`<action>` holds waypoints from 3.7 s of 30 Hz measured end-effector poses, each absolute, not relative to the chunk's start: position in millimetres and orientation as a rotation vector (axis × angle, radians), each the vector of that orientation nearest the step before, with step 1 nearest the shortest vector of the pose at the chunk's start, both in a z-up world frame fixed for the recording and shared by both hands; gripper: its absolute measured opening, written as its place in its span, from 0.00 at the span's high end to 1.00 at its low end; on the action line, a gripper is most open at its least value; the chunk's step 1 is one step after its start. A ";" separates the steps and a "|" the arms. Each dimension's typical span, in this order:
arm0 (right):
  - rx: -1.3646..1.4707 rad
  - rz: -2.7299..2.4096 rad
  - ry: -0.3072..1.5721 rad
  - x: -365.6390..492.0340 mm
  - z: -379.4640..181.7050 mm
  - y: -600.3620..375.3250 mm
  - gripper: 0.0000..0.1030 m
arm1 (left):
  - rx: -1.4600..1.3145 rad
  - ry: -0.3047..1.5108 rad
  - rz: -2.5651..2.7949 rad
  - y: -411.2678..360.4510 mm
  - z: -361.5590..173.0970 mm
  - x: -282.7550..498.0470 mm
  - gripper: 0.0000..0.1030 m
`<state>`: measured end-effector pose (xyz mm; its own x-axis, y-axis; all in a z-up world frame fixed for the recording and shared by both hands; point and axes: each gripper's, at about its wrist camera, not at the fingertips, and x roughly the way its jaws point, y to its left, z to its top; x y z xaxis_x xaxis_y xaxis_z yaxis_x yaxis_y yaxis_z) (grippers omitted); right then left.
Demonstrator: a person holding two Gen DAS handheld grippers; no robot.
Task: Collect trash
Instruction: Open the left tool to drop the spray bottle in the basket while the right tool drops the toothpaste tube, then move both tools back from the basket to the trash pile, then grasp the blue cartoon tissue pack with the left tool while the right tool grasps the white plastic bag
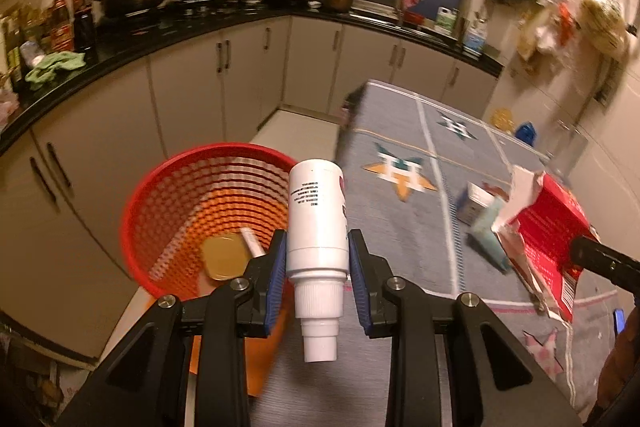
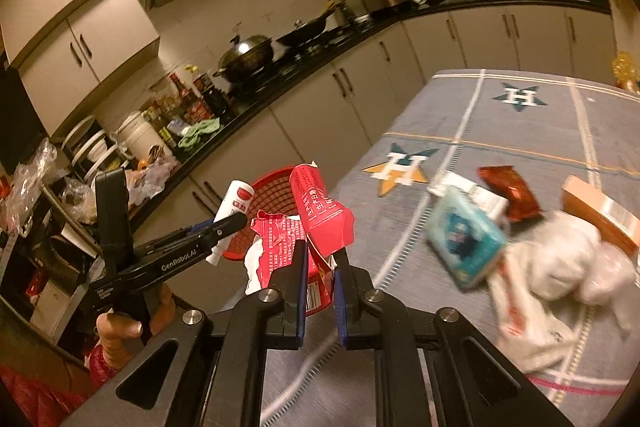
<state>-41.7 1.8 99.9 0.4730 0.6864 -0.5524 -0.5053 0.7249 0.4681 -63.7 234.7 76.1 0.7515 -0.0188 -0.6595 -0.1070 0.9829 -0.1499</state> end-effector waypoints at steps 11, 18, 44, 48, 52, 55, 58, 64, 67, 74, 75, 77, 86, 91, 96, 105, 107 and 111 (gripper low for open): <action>0.139 0.793 0.840 4.4 104.9 100.1 0.88 | -0.191 0.765 0.167 290.6 59.5 -45.1 0.72; 0.079 0.796 0.897 39.3 87.4 163.0 0.86 | -0.207 0.813 0.200 307.0 41.6 -30.9 0.72; 0.206 0.771 0.885 -1.1 81.1 90.1 0.53 | -0.168 0.744 0.158 250.0 65.2 -67.0 0.44; 0.236 0.753 0.877 -17.2 78.9 62.1 0.53 | -0.127 0.748 0.122 216.8 64.5 -70.7 0.42; 0.274 0.715 0.861 -28.2 78.0 30.6 0.53 | -0.085 0.759 0.088 186.0 61.8 -71.0 0.42; 0.295 0.686 0.854 -35.6 75.2 6.9 0.53 | -0.044 0.760 0.071 164.8 60.2 -71.5 0.42; 0.317 0.667 0.856 -41.7 70.7 -15.4 0.53 | -0.003 0.763 0.051 143.1 58.2 -72.3 0.41; 0.326 0.606 0.836 -54.4 67.9 -57.3 0.53 | 0.035 0.780 0.008 115.6 53.4 -73.9 0.41; 0.352 0.570 0.827 -56.1 68.2 -82.6 0.54 | 0.047 0.791 -0.008 106.5 50.2 -73.1 0.41; 0.379 0.493 0.829 -51.3 63.4 -127.0 0.54 | 0.054 0.827 -0.063 85.8 38.6 -70.9 0.41; 0.375 0.487 0.838 -49.3 61.2 -128.7 0.54 | 0.055 0.828 -0.067 84.2 37.7 -71.6 0.41; 0.354 0.478 0.858 -45.5 56.8 -128.2 0.54 | 0.060 0.831 -0.074 81.4 35.9 -71.6 0.41; 0.132 0.432 0.943 -19.0 34.4 -90.4 0.54 | 0.048 0.849 -0.086 83.6 33.2 -67.4 0.41; 0.073 0.419 0.978 -10.5 19.8 -80.0 0.54 | 0.017 0.866 -0.104 85.3 33.4 -60.3 0.41; 0.083 0.463 0.973 -26.4 25.7 -83.8 0.72 | -0.037 0.885 -0.144 82.1 40.3 -49.5 0.38; 0.154 0.484 0.968 -65.0 27.5 -107.3 0.76 | -0.123 0.917 -0.147 72.2 47.0 -23.8 0.31; 0.182 0.479 0.954 -70.8 29.2 -116.5 0.76 | -0.135 0.930 -0.131 75.7 46.3 -19.0 0.31; 0.241 0.492 0.920 -79.5 34.8 -133.8 0.76 | -0.166 0.948 -0.088 85.7 42.1 -10.9 0.31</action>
<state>-79.5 -133.8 34.8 0.5053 0.5043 -0.7002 -0.3027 0.8635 0.4034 -10.9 85.7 42.1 0.5812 -0.1479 -0.8002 0.0025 0.9837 -0.1800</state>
